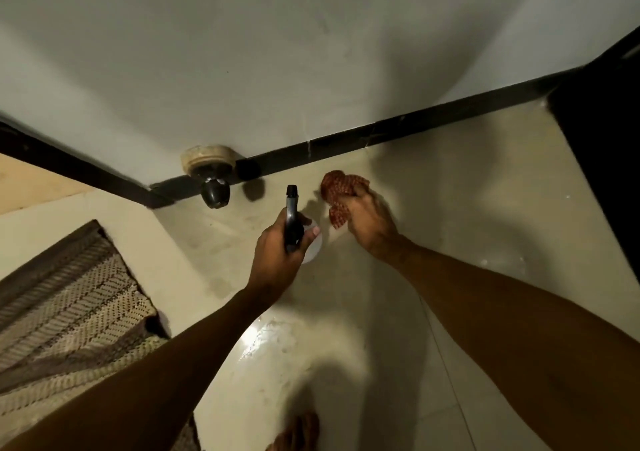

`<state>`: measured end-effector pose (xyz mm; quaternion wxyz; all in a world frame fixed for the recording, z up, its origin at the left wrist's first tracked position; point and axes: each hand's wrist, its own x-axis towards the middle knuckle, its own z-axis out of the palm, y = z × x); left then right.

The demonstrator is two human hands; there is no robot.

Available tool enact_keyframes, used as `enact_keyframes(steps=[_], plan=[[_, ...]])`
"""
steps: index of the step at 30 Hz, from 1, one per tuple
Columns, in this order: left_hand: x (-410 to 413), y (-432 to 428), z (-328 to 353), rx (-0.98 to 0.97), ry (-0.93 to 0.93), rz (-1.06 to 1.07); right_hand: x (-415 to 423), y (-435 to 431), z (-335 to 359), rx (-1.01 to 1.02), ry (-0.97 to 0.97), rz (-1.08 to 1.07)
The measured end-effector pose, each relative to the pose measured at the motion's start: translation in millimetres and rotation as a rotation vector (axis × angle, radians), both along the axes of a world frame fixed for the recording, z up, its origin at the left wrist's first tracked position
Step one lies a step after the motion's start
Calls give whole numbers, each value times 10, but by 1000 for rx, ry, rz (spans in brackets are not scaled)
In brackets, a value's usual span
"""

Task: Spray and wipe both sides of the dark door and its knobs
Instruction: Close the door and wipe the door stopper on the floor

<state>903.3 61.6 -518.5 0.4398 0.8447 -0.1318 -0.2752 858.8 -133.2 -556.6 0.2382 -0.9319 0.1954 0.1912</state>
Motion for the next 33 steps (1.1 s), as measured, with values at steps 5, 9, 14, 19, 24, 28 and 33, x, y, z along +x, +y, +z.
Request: enact_keyframes(steps=[5,9,14,19,24,28,33], plan=[[-56,-61,290,47,53,2,-202,-13,372,99,-132,-179],[-177,-23,1063,59,86,-29,-461,-17,1339,303,-325,-316],[-361,-109,2654,103,94,-75,-807,-129,3048,269,-463,-447],[-656,-303,4313,102,18,-177,-1290,-118,4772,226,-478,-549],[-1083,-669,5913,38,-67,-337,-1922,-231,6446,180,-551,-656],[-1435,-1061,6664,-46,-123,-432,-2576,-336,7379,90,-572,-754],[-2444,-1533,7368,-162,-104,-786,-4108,-112,8072,-89,-631,-1092]])
